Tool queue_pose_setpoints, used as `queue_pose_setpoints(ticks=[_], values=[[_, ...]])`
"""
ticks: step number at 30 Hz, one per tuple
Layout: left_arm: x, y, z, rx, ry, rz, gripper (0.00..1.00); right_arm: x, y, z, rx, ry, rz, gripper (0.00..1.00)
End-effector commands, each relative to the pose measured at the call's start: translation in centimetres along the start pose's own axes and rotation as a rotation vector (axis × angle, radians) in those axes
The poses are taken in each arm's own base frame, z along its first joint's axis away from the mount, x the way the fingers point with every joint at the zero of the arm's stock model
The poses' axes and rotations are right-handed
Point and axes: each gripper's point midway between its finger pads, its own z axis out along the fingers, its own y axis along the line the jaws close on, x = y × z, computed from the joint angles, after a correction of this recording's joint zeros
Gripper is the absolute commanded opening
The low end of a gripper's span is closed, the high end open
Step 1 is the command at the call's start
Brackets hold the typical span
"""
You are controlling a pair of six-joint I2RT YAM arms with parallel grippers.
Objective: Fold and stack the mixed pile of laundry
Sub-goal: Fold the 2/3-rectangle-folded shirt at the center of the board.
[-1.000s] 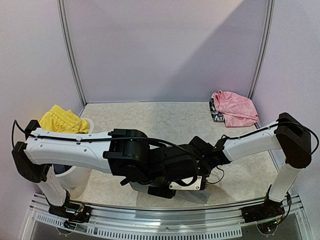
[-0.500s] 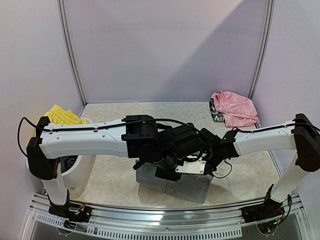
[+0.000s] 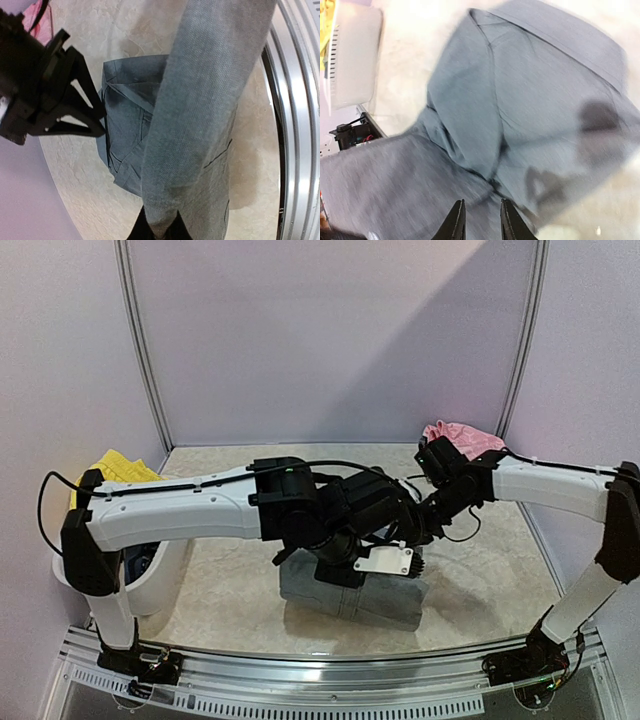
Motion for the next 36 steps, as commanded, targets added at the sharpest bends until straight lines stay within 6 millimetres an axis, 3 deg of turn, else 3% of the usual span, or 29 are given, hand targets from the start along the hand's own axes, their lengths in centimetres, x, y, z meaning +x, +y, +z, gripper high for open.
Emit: queue_pose_setpoints(ticks=[1, 6, 13, 18, 25, 29, 36], values=[[-0.4, 1.1, 0.5, -0.001, -0.025, -0.006, 0.0, -2.2, 1.3, 3.7, -0.088, 0.062, -0.059, 0.25], [0.1, 1.3, 0.3, -0.003, -0.014, -0.016, 0.0, -2.0, 0.4, 8.0, -0.112, 0.172, -0.044, 0.21], [0.5, 1.3, -0.6, 0.005, -0.011, -0.047, 0.0, 3.0, 0.4, 12.3, -0.102, 0.345, -0.088, 0.17], [0.3, 1.3, -2.3, 0.013, -0.024, -0.078, 0.0, 7.2, 0.5, 13.7, -0.081, 0.426, -0.085, 0.15], [0.0, 1.4, -5.2, -0.008, -0.041, -0.071, 0.0, 12.3, 2.8, 13.9, -0.095, 0.501, -0.128, 0.14], [0.1, 0.9, -5.0, 0.01, -0.039, -0.067, 0.0, 12.2, 3.0, 13.2, -0.078, 0.466, -0.109, 0.14], [0.4, -0.6, -3.1, 0.05, -0.011, -0.05, 0.0, 8.7, 3.6, 10.8, -0.054, 0.387, -0.101, 0.14]])
